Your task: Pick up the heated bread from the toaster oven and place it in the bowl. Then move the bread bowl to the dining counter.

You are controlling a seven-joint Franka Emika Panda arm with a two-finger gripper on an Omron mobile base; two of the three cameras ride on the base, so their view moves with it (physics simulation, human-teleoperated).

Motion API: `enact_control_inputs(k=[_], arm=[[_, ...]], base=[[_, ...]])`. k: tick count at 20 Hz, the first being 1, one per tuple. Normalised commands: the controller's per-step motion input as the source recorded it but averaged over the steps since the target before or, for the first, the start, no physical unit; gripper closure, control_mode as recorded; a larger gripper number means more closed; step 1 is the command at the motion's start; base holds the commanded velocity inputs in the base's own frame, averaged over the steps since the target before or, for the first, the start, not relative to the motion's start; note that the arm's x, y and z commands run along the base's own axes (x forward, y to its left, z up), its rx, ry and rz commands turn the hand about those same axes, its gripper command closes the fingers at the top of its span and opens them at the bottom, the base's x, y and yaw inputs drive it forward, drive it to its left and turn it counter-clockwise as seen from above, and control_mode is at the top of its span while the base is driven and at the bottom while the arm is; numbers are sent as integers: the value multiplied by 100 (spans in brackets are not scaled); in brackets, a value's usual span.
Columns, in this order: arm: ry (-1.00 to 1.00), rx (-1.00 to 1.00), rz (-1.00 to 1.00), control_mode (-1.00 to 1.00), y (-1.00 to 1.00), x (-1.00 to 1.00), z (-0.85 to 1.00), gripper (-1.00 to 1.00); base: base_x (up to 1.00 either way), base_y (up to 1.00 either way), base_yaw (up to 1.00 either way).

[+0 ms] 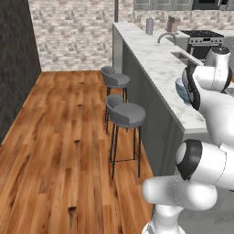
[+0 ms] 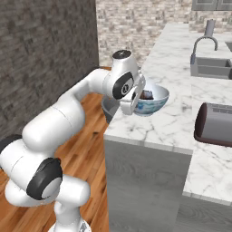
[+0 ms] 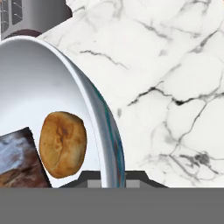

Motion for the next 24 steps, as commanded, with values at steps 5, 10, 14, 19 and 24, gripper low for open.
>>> enact_control_inputs(k=[5, 10, 14, 19, 24], arm=[[0, 0, 0, -100, -28, 23, -55, 100], [0, 0, 0, -100, -3, 13, -15, 100], [-1, 0, 0, -100, 19, -12, 2, -100], [-18, -6, 0, -100, 47, -52, 12, -100], [-32, -12, 0, -100, 70, -78, 17, -100]], base=[[0, 0, 0], [0, 0, 0], [0, 0, 0], [0, 0, 0], [0, 0, 0]])
